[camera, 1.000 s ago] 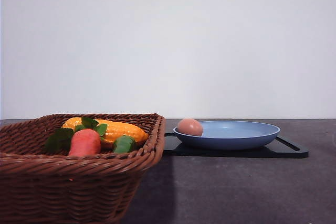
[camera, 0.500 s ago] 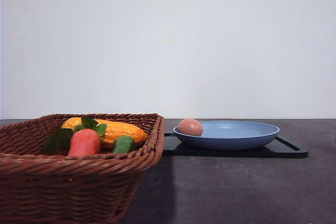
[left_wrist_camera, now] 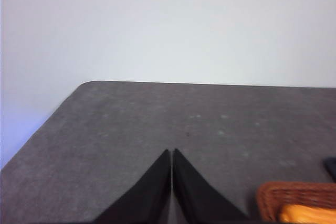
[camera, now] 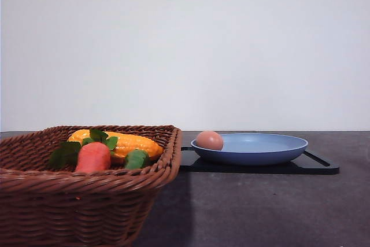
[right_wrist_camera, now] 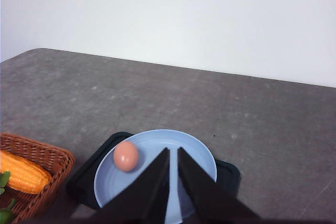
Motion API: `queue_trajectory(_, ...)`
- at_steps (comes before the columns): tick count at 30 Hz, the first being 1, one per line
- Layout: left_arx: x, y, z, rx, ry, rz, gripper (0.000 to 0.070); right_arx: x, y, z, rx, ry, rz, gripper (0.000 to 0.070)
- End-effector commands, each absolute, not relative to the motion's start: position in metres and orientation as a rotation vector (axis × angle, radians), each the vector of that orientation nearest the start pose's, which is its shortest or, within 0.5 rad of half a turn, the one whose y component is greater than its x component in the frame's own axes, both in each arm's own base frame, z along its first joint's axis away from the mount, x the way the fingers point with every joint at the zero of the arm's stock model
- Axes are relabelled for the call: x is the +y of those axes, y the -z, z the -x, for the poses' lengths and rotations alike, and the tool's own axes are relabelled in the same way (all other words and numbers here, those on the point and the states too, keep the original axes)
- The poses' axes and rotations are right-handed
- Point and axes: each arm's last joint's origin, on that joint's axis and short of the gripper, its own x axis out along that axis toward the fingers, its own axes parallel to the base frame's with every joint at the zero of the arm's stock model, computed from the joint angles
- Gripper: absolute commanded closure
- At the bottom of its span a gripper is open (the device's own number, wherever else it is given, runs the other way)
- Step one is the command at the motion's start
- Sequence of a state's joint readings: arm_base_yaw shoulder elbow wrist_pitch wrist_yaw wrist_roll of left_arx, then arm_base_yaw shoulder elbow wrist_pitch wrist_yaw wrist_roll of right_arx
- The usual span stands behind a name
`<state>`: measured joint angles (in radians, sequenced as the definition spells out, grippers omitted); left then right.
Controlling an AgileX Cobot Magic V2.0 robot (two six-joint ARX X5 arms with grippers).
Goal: Transfer egg from basket to plate and serve
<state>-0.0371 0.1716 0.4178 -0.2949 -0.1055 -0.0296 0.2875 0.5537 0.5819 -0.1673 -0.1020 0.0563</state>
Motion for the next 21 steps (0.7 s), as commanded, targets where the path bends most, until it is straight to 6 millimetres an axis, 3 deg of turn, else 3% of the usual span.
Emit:
queue_trajectory(1,0.002,-0.250,-0.083,0.022,-0.088,0.078,0.0700,0.042,-0.299,-0.128,0.135,-0.388,-0.042,0.0700)
queue_trajectory(10,0.005,-0.185,-0.092,0.054,-0.126,0.146,0.0700,0.042,-0.299,-0.128,0.135,-0.388,-0.042,0.0700)
queue_trajectory(21,0.005,-0.158,-0.094,0.137,-0.129,0.148,0.0700,0.042,-0.299,-0.128,0.135,-0.388,-0.042,0.0700)
